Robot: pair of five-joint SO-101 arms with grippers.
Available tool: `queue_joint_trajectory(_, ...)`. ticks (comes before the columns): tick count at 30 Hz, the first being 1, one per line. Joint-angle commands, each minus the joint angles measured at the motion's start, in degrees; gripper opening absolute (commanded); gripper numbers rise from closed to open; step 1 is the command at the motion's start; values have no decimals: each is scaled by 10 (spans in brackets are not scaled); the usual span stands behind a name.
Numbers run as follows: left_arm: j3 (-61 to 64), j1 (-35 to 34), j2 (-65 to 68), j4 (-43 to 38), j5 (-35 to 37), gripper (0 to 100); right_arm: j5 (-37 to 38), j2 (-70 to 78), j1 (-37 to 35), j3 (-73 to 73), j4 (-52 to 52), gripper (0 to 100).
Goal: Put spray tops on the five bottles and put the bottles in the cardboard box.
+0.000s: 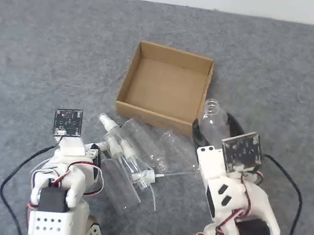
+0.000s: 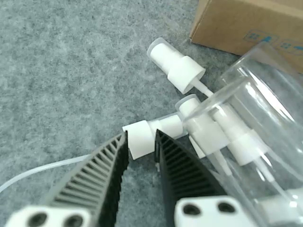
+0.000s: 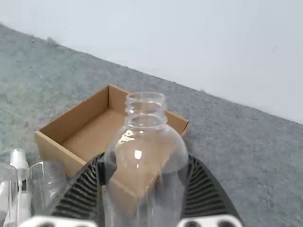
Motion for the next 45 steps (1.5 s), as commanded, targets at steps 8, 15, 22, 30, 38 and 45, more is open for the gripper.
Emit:
queue_joint_trajectory(8,-5,1,-8,3,5,84,-65,-109,-1,60,-22,6)
queue_joint_trajectory(15,-5,1,-8,3,5,84,-66,-107,0,105,-18,6)
queue_joint_trajectory(22,-5,1,-8,3,5,84,-66,-107,0,117,-20,6)
queue_joint_trajectory(30,-5,1,-8,3,5,84,-66,-107,0,120,-20,6)
queue_joint_trajectory(38,-5,1,-8,3,5,84,-70,-107,37,118,-22,6)
queue_joint_trajectory(45,-5,1,-8,3,5,84,-131,-107,68,117,-22,6)
